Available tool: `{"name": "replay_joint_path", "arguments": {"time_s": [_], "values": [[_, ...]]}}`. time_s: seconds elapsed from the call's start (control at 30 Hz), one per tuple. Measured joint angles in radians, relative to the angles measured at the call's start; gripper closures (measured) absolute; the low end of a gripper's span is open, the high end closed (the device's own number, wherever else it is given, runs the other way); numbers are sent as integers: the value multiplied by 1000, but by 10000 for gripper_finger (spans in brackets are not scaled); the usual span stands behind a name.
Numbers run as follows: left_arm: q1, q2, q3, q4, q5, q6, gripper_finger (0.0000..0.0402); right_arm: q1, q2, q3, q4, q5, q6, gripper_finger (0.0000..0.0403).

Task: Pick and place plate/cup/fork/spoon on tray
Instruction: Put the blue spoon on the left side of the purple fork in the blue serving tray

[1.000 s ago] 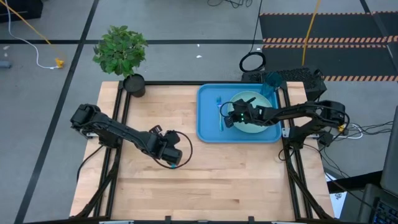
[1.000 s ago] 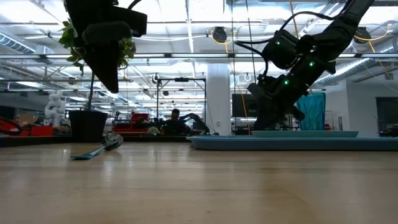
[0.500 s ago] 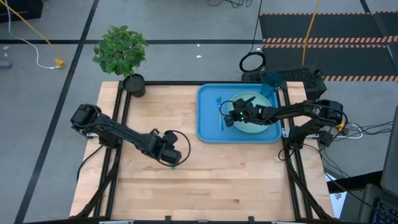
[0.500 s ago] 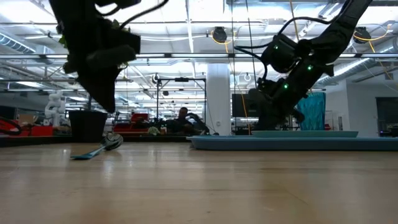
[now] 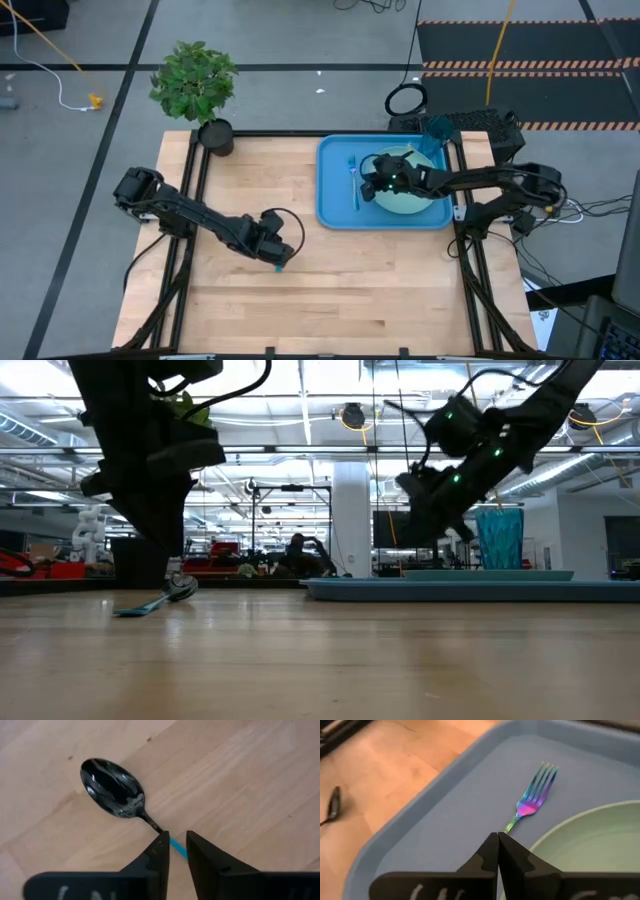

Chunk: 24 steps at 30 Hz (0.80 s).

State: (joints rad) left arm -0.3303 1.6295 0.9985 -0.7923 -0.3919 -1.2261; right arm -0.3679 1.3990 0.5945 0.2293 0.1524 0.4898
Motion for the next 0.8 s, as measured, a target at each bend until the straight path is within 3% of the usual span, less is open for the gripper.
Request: {"name": "replay_joint_path", "arguments": {"time_s": [0.33,0.8], "values": [[3,49,0,42,-10,-219,270,31,-286,-1,-181,2,-72,403],[19,162,0,31,22,-456,288,43,-523,-1,-461,3,-166,403]]}}
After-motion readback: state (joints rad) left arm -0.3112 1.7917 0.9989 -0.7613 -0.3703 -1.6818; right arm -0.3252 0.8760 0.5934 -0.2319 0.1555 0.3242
